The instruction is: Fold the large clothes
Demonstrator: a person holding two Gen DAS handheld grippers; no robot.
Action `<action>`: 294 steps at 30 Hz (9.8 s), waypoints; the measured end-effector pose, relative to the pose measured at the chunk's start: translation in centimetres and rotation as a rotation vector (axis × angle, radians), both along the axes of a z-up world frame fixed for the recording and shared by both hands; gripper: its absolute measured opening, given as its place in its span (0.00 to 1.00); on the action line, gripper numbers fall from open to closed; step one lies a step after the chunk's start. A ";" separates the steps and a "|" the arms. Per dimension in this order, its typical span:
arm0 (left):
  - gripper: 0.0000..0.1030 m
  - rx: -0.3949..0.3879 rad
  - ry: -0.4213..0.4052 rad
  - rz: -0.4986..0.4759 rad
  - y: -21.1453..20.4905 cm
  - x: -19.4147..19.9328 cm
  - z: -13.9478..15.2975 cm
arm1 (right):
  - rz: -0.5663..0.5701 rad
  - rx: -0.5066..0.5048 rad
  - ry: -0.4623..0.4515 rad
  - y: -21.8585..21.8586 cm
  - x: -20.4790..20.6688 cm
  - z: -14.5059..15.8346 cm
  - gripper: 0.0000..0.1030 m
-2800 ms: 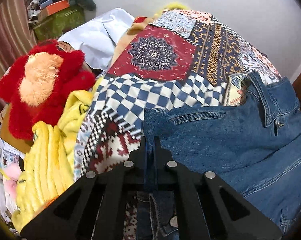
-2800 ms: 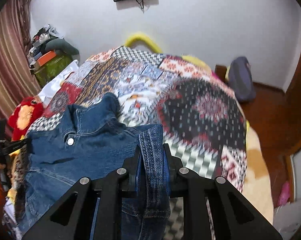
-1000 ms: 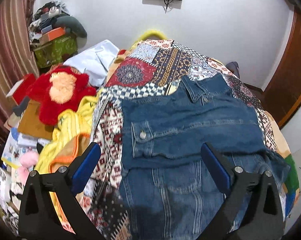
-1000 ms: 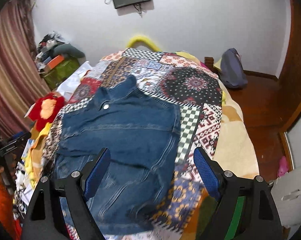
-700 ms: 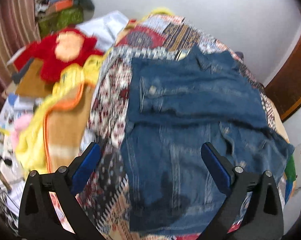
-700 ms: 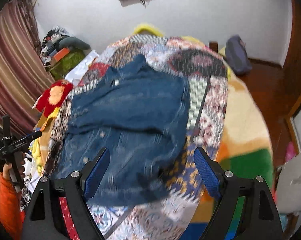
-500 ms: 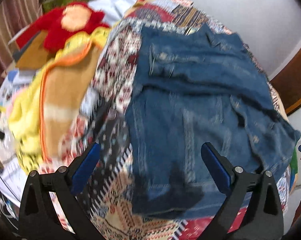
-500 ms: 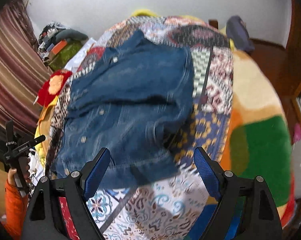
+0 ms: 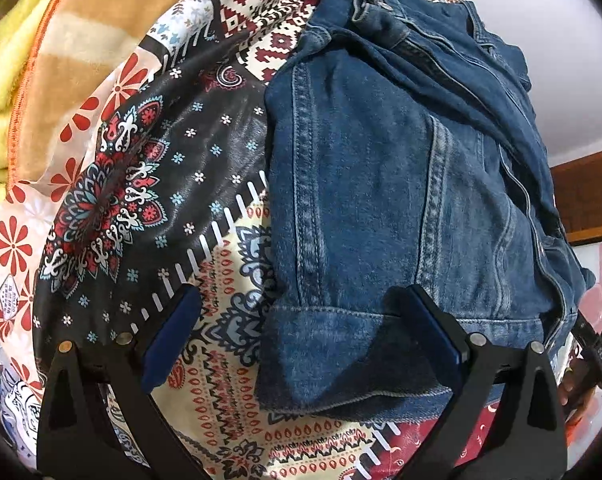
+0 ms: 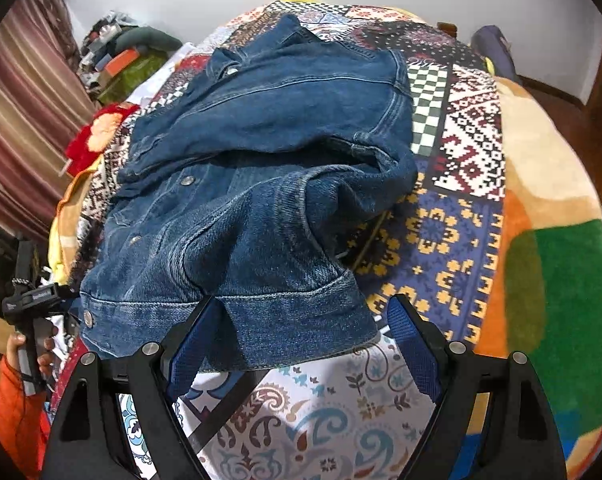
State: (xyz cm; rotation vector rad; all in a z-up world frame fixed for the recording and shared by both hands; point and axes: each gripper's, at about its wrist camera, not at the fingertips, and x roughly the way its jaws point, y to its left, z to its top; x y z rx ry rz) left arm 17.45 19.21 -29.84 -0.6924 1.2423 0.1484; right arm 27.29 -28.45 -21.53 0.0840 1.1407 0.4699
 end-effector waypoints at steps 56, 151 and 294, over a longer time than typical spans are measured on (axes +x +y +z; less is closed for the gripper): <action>0.09 0.266 -0.427 -0.021 4.4 25.3 13.6 | -0.111 -0.081 -0.350 5.4 26.5 9.4 0.03; 0.17 0.476 -0.343 -0.221 0.4 26.9 8.1 | 0.025 -0.105 -0.190 7.6 27.8 -0.5 0.18; 0.82 -0.420 -0.382 0.222 1.0 18.8 -2.2 | 0.206 -0.209 -0.202 15.8 16.4 -2.9 0.95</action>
